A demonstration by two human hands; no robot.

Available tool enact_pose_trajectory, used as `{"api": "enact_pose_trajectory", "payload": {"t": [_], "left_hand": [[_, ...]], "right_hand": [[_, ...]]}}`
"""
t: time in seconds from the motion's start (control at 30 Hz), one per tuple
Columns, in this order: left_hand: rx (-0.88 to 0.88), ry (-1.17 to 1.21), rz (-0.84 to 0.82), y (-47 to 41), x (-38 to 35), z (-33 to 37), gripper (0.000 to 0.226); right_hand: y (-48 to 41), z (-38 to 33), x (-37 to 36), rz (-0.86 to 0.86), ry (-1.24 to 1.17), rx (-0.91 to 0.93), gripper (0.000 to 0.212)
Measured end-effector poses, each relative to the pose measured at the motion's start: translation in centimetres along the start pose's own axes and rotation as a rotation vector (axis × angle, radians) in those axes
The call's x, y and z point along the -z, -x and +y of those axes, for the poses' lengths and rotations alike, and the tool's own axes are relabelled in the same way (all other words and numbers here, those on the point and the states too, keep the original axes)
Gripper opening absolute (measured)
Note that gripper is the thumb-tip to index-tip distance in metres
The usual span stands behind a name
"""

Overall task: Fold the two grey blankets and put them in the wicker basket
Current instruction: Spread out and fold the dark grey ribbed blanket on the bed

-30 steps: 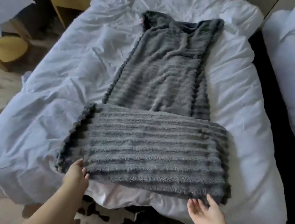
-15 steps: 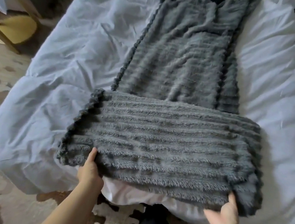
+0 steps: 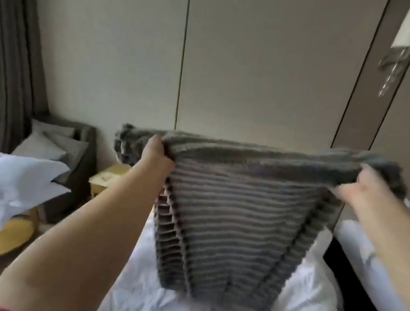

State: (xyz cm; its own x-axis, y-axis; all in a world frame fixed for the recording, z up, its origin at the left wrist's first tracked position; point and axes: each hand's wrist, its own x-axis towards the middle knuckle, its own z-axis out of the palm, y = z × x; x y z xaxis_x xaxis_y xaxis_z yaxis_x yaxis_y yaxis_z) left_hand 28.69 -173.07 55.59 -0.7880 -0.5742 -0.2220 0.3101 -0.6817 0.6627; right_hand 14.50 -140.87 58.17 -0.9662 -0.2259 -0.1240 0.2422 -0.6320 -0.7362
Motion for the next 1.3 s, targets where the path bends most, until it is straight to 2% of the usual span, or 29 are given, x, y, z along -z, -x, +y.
{"api": "enact_pose_trajectory", "payload": {"t": [0.1,0.23,0.33,0.4,0.53,0.73,0.83,0.87,0.97,1.03,1.2,1.3], "left_hand": [[-0.232,0.093,-0.153,2.7,-9.4,8.1,0.029],[-0.411,0.075,-0.302,6.6,-13.5,11.3,0.015],[-0.466,0.067,-0.373,8.2,-13.7,12.3,0.031],[-0.466,0.003,-0.352,8.6,-12.4,11.7,0.039],[-0.419,-0.076,-0.297,9.5,-8.2,9.1,0.039],[-0.272,-0.105,-0.111,11.4,1.2,3.5,0.033],[-0.181,-0.106,-0.024,13.1,7.3,-0.2,0.011],[-0.144,-0.108,0.008,13.6,9.6,-1.6,0.010],[-0.014,-0.098,0.081,15.3,17.1,-6.1,0.031],[0.071,-0.108,0.145,17.7,21.9,-9.4,0.032],[0.250,-0.103,0.323,26.4,34.5,-17.2,0.012],[0.348,-0.090,0.383,32.7,41.6,-20.8,0.022]], "right_hand": [[1.2,-10.2,-7.3,-0.164,0.048,0.285,0.029],[4.1,-16.3,-9.9,-0.319,-0.012,0.373,0.034],[5.9,-16.5,-9.0,-0.330,-0.074,0.386,0.036],[6.6,-15.6,-7.5,-0.350,-0.105,0.368,0.037],[8.4,-12.6,-4.3,-0.326,-0.053,0.275,0.039],[11.4,-4.3,2.2,-0.167,0.002,0.130,0.044],[13.7,1.4,7.1,-0.042,-0.006,0.020,0.039],[14.7,3.4,9.0,0.007,-0.017,-0.021,0.039],[18.6,9.9,15.0,0.170,-0.035,-0.140,0.036],[22.2,14.6,19.6,0.281,-0.061,-0.215,0.037],[34.3,26.2,30.4,0.546,-0.080,-0.302,0.027],[41.7,31.0,35.3,0.646,-0.051,-0.362,0.038]]}}
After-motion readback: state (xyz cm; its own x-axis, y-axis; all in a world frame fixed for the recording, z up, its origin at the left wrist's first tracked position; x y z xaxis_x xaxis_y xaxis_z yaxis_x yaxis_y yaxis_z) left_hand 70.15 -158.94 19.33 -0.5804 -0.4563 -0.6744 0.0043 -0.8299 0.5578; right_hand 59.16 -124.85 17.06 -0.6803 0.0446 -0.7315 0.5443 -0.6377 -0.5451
